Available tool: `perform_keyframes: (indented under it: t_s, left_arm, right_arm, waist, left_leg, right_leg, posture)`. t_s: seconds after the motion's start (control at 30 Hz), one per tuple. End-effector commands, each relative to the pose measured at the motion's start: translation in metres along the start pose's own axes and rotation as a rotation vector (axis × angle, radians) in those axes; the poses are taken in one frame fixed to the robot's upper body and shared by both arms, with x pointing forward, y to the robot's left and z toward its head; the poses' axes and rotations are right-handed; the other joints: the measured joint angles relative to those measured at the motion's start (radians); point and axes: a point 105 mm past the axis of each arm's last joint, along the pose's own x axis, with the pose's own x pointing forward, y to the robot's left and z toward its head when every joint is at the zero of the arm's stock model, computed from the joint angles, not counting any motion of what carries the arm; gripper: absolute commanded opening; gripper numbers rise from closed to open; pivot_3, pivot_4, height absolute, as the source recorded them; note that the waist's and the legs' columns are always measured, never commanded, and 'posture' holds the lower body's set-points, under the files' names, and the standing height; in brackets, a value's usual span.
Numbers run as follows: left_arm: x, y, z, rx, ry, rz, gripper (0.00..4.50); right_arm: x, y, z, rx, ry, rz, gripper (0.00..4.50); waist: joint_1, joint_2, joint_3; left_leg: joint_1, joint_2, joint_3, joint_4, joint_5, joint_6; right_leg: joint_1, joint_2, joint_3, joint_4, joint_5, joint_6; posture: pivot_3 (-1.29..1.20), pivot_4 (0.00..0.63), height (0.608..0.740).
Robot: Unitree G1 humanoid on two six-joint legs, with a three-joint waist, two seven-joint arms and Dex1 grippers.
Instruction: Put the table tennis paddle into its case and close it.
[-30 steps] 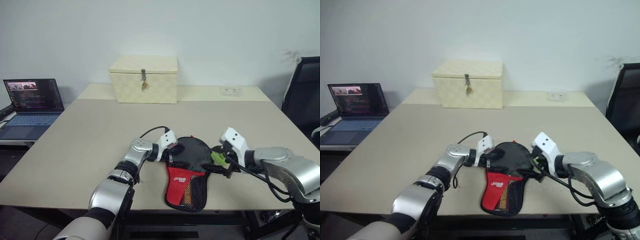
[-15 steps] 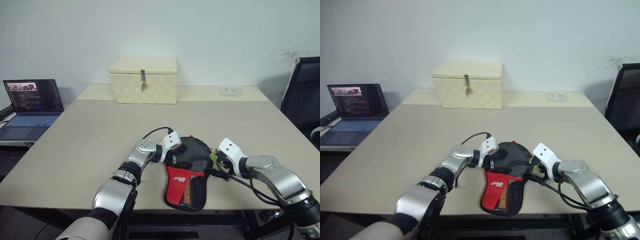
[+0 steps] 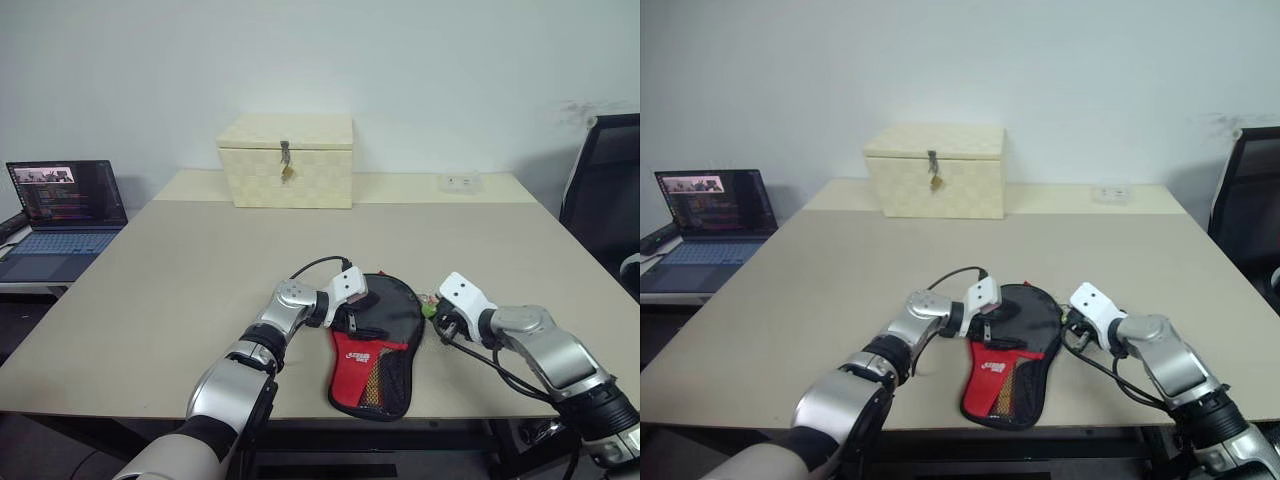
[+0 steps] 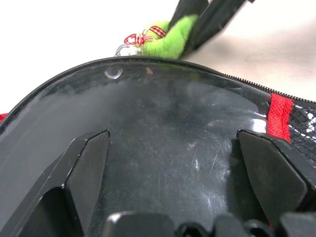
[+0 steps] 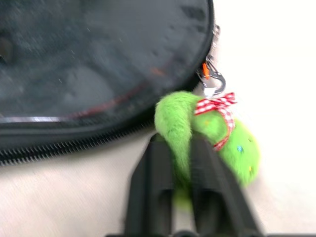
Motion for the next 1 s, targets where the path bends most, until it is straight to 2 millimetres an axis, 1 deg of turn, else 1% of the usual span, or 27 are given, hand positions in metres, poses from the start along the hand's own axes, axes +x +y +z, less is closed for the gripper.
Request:
perform_keyframes:
  t_s: [0.03, 0.1, 0.2, 0.33, 0.43, 0.53, 0.63, 0.87, 1.0]
  left_arm:
    - [0.003, -0.011, -0.016, -0.021, 0.062, -0.043, 4.50]
    - [0.004, -0.013, -0.018, -0.025, 0.065, -0.050, 4.50]
    - [0.005, -0.014, -0.019, -0.029, 0.067, -0.053, 4.50]
    - [0.006, -0.016, -0.021, -0.039, 0.070, -0.058, 4.50]
    - [0.008, -0.016, -0.021, -0.042, 0.072, -0.056, 4.50]
    - [0.010, -0.017, -0.021, -0.045, 0.071, -0.054, 4.50]
    - [0.014, -0.017, -0.020, -0.052, 0.072, -0.042, 4.50]
    - [0.022, -0.018, -0.016, -0.055, 0.063, -0.036, 4.50]
    - [0.026, -0.017, -0.011, -0.057, 0.054, -0.025, 4.50]
  right_arm:
    - [-0.018, -0.009, 0.003, -0.035, -0.016, -0.014, 0.03]
    - [-0.029, -0.006, 0.000, -0.045, -0.012, 0.035, 0.03]
    - [-0.040, 0.003, -0.003, -0.066, -0.007, 0.102, 0.03]
    - [-0.058, 0.032, -0.004, -0.119, -0.010, 0.254, 0.03]
    - [-0.071, 0.060, -0.003, -0.172, -0.011, 0.373, 0.03]
    - [-0.075, 0.076, -0.002, -0.202, -0.015, 0.421, 0.03]
    - [-0.081, 0.106, -0.003, -0.244, -0.017, 0.512, 0.03]
    - [-0.109, 0.145, -0.002, -0.253, -0.008, 0.696, 0.03]
    - [-0.115, 0.160, -0.001, -0.253, -0.016, 0.756, 0.03]
  waist:
    - [0.000, 0.000, 0.000]
    - [0.002, 0.000, 0.000]
    - [0.002, 0.000, 0.000]
    - [0.002, 0.000, 0.000]
    - [0.002, 0.000, 0.000]
    - [0.002, 0.000, 0.000]
    - [0.003, 0.000, 0.000]
    - [0.004, 0.000, -0.001]
    - [0.005, 0.000, -0.001]
  left_leg:
    - [0.000, 0.000, 0.000, 0.000, 0.000, 0.000]
    - [0.000, 0.000, 0.000, 0.000, 0.000, 0.000]
    - [0.000, 0.000, 0.000, 0.000, 0.000, 0.000]
    - [0.001, 0.000, -0.001, 0.000, 0.000, 0.000]
    - [0.001, 0.000, -0.001, 0.000, 0.000, 0.000]
    - [0.002, 0.000, -0.001, -0.001, 0.000, 0.000]
    - [0.004, 0.000, -0.001, -0.001, 0.000, 0.000]
    - [0.005, 0.000, -0.003, -0.001, 0.000, 0.000]
    - [0.006, 0.000, -0.004, -0.002, 0.000, 0.000]
  right_leg:
    - [0.000, 0.000, 0.000, 0.000, 0.000, 0.000]
    - [0.000, 0.000, 0.000, 0.000, 0.000, 0.000]
    - [0.000, 0.000, 0.000, 0.000, 0.000, 0.001]
    - [0.002, 0.000, -0.001, -0.001, -0.001, 0.001]
    - [0.002, 0.000, -0.001, -0.002, -0.001, 0.001]
    - [0.004, 0.000, -0.001, -0.002, -0.001, 0.001]
    - [0.006, 0.000, -0.001, -0.004, -0.001, 0.001]
    - [0.012, 0.000, -0.003, -0.012, 0.000, 0.003]
    - [0.014, -0.001, -0.003, -0.016, 0.001, 0.004]
  posture:
    - [0.00, 0.150, 0.740]
    - [0.00, 0.150, 0.740]
    - [0.00, 0.150, 0.740]
    - [0.00, 0.150, 0.740]
    - [0.00, 0.150, 0.740]
    - [0.00, 0.150, 0.740]
    - [0.00, 0.150, 0.740]
    - [0.00, 0.150, 0.740]
    - [0.00, 0.150, 0.740]
